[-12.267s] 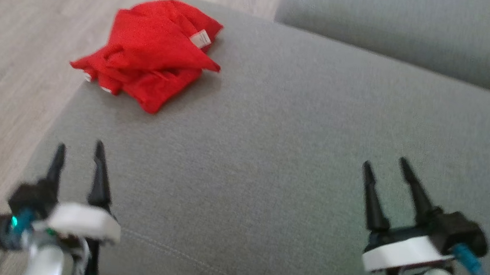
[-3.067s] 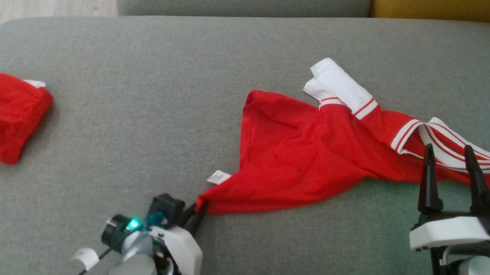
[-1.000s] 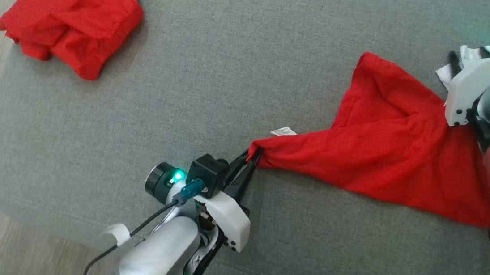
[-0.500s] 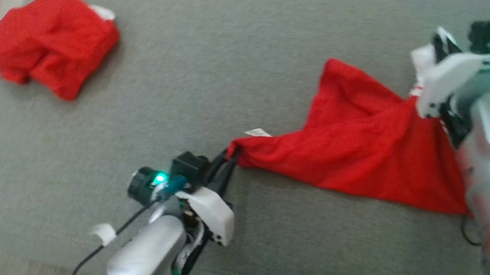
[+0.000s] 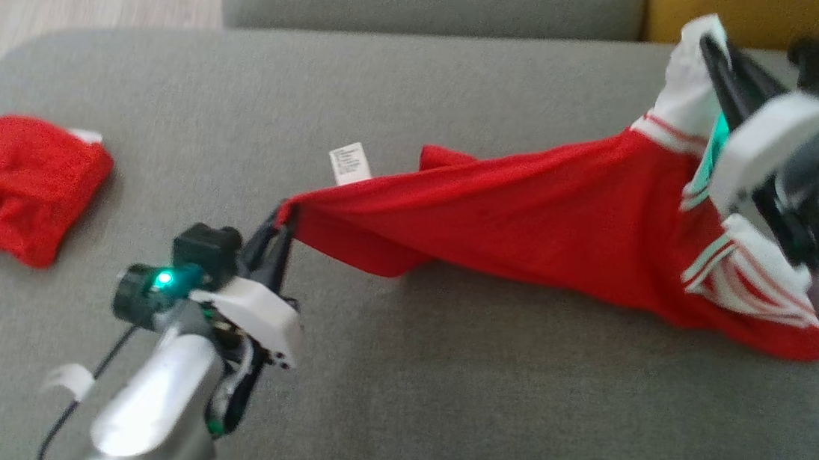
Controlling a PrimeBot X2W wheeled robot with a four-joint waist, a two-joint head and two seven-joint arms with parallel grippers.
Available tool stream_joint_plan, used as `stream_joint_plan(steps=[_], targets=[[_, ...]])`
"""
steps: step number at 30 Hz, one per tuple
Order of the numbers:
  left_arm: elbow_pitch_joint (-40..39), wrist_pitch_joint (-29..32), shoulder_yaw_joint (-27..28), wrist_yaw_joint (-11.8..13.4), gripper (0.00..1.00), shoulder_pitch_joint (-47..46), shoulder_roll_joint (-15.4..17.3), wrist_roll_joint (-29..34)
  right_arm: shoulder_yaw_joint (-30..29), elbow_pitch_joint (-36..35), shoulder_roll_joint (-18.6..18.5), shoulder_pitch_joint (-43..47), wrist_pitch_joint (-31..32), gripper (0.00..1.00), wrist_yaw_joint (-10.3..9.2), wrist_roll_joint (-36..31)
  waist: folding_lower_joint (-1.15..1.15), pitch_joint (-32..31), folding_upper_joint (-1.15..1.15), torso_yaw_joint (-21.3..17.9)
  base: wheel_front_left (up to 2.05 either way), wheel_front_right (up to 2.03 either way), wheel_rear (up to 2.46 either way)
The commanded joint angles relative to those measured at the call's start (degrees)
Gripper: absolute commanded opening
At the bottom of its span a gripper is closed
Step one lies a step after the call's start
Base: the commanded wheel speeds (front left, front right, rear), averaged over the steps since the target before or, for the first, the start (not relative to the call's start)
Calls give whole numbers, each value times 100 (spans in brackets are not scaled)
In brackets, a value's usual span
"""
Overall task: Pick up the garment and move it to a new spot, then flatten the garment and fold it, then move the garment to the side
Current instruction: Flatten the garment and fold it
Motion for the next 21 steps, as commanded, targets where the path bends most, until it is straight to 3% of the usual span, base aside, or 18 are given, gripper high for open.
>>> stream_joint_plan(steps=[1, 5, 9, 13, 17, 21], targets=[[-186, -70, 304, 18, 0, -294, 231, -19, 181, -534, -314, 42, 50, 0, -4, 126, 0, -343, 0, -191, 0, 0, 0], [-264, 39, 483, 62, 0, -492, 493, -52, 415, -1592, -1074, 430, 302, 0, -4, 589, 0, -546, 0, -231, 0, 0, 0], [-415, 254, 607, 70, 0, -716, 773, -59, 192, -2260, -1461, 630, 423, 0, -4, 1006, 0, -654, 0, -252, 0, 0, 0], [-491, 442, 681, 107, 0, -869, 959, -47, -142, -2505, -1499, 685, 343, 0, -4, 1200, 0, -727, 0, -249, 0, 0, 0], [-603, 670, 751, 139, 0, -1008, 1113, -78, -770, -2583, -1205, 694, 173, 0, -4, 1659, 0, -787, 0, -240, 0, 0, 0], [-736, 811, 773, 155, 0, -1068, 1175, -118, -1029, -2506, -1079, 651, 147, 0, -4, 1540, 0, -816, 0, -187, 0, 0, 0]])
